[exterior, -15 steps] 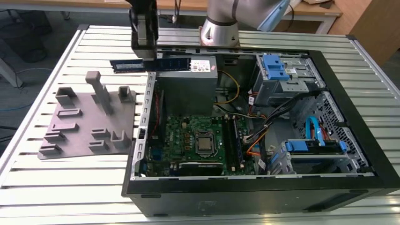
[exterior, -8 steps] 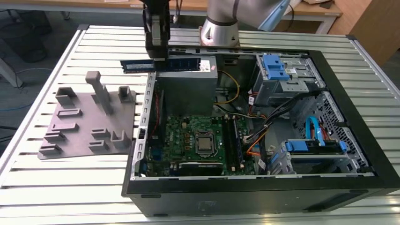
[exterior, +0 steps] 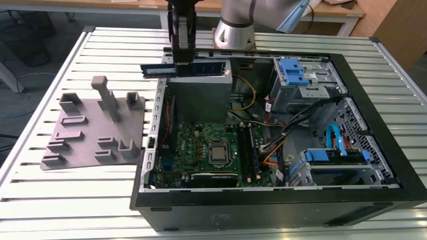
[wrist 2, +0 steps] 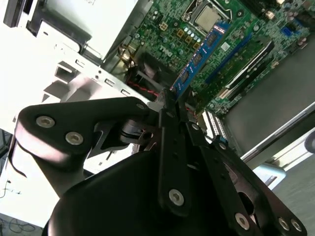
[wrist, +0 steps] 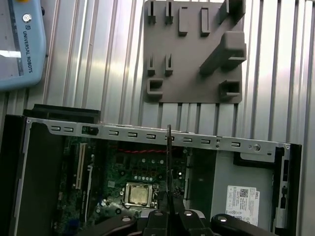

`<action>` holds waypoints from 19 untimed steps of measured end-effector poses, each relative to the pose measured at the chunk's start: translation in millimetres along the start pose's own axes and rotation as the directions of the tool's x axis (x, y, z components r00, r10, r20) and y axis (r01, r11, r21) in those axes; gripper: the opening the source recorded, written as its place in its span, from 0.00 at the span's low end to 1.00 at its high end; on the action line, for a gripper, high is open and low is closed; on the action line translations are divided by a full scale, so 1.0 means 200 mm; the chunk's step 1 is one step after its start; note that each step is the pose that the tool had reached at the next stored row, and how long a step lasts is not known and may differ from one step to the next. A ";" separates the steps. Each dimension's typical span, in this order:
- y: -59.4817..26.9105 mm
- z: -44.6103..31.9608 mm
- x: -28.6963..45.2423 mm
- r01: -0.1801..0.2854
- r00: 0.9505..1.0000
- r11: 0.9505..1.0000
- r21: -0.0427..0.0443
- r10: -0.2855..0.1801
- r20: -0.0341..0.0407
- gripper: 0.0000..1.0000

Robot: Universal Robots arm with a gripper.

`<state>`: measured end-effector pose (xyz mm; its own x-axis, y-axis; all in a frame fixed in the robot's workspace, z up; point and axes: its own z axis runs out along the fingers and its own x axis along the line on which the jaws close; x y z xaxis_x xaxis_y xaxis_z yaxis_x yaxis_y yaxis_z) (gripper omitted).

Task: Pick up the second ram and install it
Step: 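Pick up the second ram and move it above second insertion slot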

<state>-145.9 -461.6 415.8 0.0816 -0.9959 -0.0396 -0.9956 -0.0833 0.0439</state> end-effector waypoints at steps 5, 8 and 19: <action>-0.057 -0.002 0.005 0.000 1.000 1.000 -0.001 0.000 0.000 0.14; -0.085 -0.004 0.007 0.000 1.000 1.000 -0.001 0.000 0.000 0.14; -0.118 0.001 0.010 0.000 1.000 1.000 -0.002 0.000 0.000 0.14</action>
<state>-122.3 -461.5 414.4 0.0816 -0.9959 -0.0399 -0.9955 -0.0834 0.0457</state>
